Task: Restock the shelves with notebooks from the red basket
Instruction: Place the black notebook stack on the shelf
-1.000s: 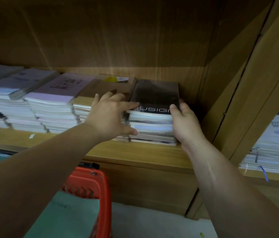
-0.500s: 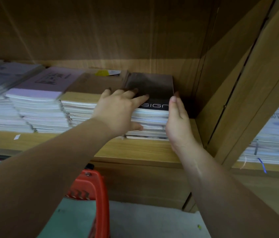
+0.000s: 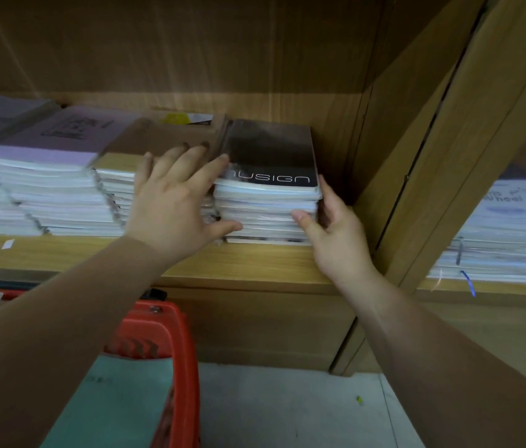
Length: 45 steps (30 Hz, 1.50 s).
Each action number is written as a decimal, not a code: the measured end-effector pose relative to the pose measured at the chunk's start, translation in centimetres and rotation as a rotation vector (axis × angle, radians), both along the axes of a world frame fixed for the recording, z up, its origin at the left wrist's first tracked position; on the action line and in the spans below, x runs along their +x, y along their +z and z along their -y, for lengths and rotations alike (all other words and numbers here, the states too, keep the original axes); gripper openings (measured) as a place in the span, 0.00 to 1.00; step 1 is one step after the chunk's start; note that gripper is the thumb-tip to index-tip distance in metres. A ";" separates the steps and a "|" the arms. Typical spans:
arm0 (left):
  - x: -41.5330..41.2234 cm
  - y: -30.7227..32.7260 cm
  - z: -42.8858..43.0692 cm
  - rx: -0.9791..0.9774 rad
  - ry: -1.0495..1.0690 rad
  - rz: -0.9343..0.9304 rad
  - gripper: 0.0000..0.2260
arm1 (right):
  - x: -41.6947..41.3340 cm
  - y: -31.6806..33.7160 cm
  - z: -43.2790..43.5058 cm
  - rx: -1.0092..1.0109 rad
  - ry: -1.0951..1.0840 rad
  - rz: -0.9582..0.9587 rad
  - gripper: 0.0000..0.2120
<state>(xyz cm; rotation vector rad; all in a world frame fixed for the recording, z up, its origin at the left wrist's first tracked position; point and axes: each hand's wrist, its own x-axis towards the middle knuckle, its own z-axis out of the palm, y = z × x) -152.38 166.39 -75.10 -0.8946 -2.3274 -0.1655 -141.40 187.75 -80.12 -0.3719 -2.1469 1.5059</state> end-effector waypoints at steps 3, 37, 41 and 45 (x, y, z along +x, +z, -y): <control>-0.2 -0.9 1.7 -0.002 0.045 0.026 0.43 | -0.5 0.4 -0.1 0.012 -0.038 0.000 0.30; -0.8 -0.4 -0.3 0.086 -0.015 0.049 0.17 | -2.0 1.0 2.4 -0.331 -0.033 -0.044 0.22; -0.5 -0.1 -0.7 0.035 0.006 0.085 0.17 | -1.9 1.2 2.6 -0.360 -0.048 -0.065 0.22; 0.2 0.6 -0.9 -0.029 0.063 0.115 0.18 | -1.0 1.7 3.3 -0.421 -0.068 -0.075 0.24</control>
